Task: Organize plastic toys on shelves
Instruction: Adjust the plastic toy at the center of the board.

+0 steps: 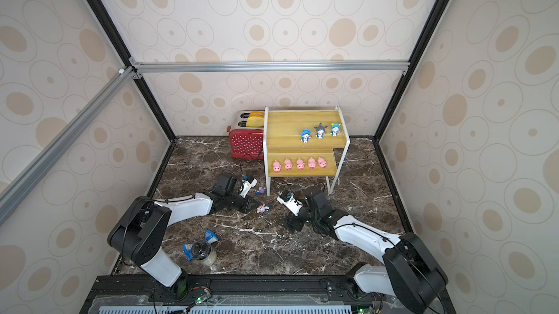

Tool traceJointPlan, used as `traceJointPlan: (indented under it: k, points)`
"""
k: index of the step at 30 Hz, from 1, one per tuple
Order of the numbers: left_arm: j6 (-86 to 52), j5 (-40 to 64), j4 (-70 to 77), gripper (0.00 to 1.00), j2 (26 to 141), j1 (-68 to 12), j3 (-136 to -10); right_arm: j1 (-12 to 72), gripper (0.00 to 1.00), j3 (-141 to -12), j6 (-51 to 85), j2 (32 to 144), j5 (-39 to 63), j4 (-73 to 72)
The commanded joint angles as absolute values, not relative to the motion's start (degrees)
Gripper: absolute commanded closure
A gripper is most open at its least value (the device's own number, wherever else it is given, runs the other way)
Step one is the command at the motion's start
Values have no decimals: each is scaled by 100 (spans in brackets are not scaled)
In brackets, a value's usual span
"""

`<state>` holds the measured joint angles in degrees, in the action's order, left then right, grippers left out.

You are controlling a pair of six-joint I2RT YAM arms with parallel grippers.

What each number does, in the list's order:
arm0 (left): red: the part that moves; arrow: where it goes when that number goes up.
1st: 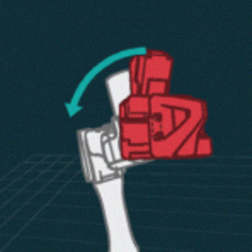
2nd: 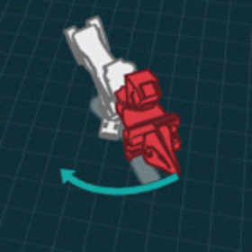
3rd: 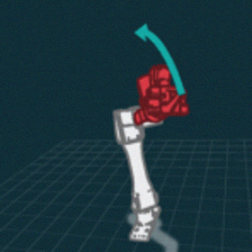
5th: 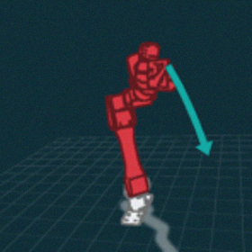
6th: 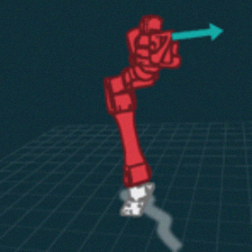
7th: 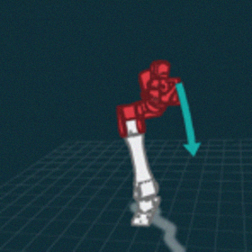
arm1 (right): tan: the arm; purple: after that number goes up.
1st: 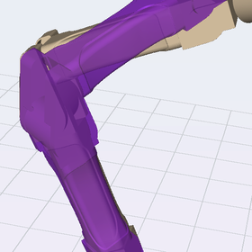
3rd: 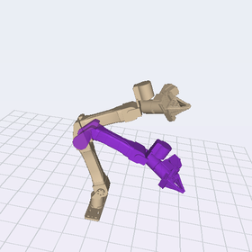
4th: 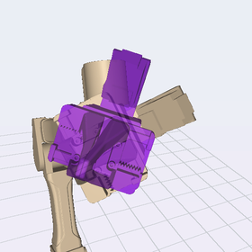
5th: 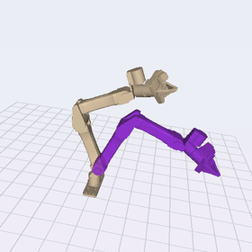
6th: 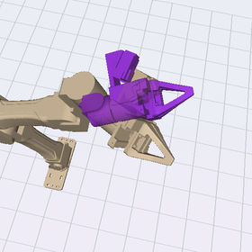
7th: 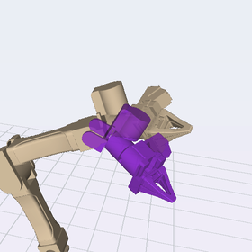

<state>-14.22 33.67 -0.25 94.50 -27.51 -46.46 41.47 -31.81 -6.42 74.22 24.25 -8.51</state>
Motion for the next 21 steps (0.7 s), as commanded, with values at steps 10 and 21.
traceJointPlan:
  k: [10,21]
  points:
    - [-2061,3701,-1803,100,9288,-2783,-5397,5042,27,-2997,-2729,8595,993,-3165]
    - [-2619,3850,-2168,100,9503,-2782,-5752,5453,39,-3321,-2962,9166,808,-3436]
